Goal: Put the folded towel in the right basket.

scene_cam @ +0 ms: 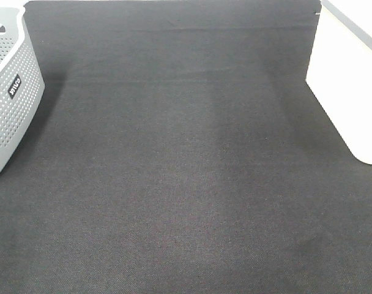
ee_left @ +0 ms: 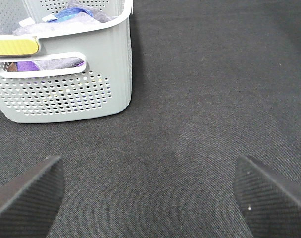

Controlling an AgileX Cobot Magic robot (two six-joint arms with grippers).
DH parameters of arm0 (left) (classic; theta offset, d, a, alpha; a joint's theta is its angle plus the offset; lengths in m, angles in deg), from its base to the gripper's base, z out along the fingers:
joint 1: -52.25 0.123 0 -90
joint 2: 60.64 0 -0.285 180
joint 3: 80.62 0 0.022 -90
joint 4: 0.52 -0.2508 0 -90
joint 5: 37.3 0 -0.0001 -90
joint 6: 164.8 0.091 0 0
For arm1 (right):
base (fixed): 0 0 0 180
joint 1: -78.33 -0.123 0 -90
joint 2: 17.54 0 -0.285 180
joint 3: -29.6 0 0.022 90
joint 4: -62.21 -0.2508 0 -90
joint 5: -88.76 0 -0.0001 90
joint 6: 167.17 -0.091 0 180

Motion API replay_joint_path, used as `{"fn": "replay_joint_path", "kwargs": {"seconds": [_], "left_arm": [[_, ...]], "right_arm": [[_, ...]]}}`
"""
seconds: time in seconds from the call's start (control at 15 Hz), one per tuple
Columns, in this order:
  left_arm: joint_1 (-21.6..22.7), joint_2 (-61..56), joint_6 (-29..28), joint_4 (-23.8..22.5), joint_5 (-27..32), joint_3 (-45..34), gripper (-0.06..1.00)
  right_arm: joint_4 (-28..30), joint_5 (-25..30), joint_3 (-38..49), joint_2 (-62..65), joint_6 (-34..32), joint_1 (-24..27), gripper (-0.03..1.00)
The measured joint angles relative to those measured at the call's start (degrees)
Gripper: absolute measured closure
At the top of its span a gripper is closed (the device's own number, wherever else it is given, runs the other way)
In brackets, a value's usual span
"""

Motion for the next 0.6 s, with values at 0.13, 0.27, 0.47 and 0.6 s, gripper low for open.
{"fn": "replay_joint_path", "kwargs": {"seconds": [0.13,0.27,0.47,0.6], "left_arm": [[0.0,0.0,0.0,0.0,0.0,0.0,0.07],[0.0,0.0,0.0,0.0,0.0,0.0,0.07],[0.0,0.0,0.0,0.0,0.0,0.0,0.07],[0.0,0.0,0.0,0.0,0.0,0.0,0.07]], "right_arm": [[1.4,-0.1,5.0,5.7,-0.8,-0.1,0.29],[4.2,-0.1,13.3,13.2,-2.3,-0.1,0.29],[8.4,-0.1,29.1,26.9,-4.3,-0.1,0.29],[10.7,-0.1,42.1,38.8,-5.3,-0.1,0.29]]}}
